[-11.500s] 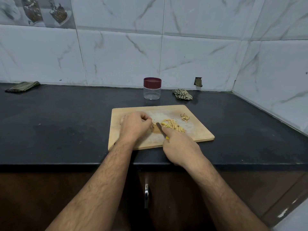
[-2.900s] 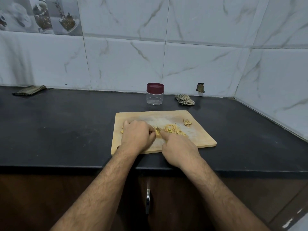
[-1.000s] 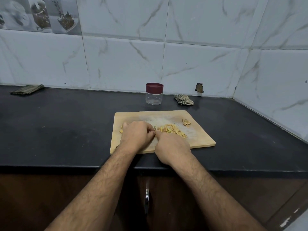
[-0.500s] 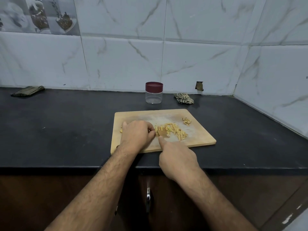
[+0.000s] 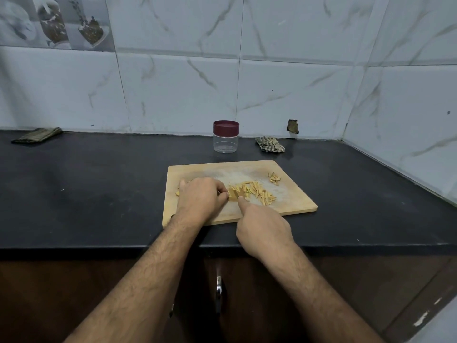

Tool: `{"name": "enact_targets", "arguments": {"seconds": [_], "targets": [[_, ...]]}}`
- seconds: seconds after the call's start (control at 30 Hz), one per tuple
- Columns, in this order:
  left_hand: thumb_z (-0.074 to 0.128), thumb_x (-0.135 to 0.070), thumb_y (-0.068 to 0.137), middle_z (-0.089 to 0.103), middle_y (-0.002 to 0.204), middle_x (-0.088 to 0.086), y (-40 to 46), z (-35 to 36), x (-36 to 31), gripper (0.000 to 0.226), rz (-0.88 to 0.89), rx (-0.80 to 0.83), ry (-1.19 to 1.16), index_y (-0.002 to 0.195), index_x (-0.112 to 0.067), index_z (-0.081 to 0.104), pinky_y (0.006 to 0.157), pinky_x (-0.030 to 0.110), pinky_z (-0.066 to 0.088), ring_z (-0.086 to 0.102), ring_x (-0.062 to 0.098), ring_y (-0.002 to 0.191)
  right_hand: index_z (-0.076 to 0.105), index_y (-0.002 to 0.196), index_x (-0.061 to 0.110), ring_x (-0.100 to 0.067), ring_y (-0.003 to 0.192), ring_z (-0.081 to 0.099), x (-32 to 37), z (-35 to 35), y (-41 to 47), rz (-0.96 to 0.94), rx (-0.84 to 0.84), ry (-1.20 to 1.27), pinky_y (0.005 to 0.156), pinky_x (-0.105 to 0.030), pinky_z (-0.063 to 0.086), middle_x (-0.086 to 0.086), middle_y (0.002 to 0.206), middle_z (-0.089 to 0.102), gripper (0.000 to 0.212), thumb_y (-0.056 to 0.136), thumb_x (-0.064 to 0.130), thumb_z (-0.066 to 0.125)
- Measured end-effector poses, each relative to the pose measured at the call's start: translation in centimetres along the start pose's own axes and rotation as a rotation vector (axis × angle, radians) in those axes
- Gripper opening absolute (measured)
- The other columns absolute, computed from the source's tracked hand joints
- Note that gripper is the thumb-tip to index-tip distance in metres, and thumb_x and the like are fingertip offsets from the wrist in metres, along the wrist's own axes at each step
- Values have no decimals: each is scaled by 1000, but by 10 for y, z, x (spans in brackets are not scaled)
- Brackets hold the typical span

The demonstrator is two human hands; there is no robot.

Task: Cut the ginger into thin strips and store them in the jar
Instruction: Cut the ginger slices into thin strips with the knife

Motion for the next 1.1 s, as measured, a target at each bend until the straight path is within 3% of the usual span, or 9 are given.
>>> {"name": "enact_targets", "arguments": {"seconds": [0.2, 0.73, 0.93, 1.1], "targets": [[55, -43, 93, 71, 93, -11, 0, 1, 1, 19, -3, 1, -15, 93, -36, 73, 99, 41, 28, 60, 14, 101, 22, 155, 33, -27, 116, 55, 7, -4, 7, -34, -14, 31, 78, -33, 38, -6, 129, 59, 63, 97, 16, 40], [55, -42, 94, 71, 91, -9, 1, 2, 2, 19, 18, -9, -12, 94, -34, 72, 99, 41, 28, 61, 16, 100, 32, 149, 29, -26, 106, 57, 11, 1, 13, -40, -17, -5, 72, -34, 40, -6, 118, 61, 56, 97, 15, 46], [56, -42, 93, 72, 92, -9, 2, 3, 2, 19, 22, -13, -9, 95, -34, 73, 99, 41, 27, 61, 16, 101, 32, 151, 30, -27, 116, 55, 11, 0, 18, -47, -12, 18, 79, -34, 40, -7, 127, 59, 58, 96, 14, 43], [56, -44, 93, 71, 92, -9, 1, 3, 3, 19, 19, -18, -11, 94, -35, 72, 99, 41, 27, 60, 16, 101, 36, 147, 27, -29, 109, 56, 10, 4, 17, -62, -43, 52, 74, -33, 38, -8, 118, 62, 53, 96, 15, 43]]}}
Point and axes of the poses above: each hand's wrist, its own y-axis towards the middle knuckle, its own z-axis out of the palm, x = y × z, the point moved 2 cm from there along y, towards the middle knuckle
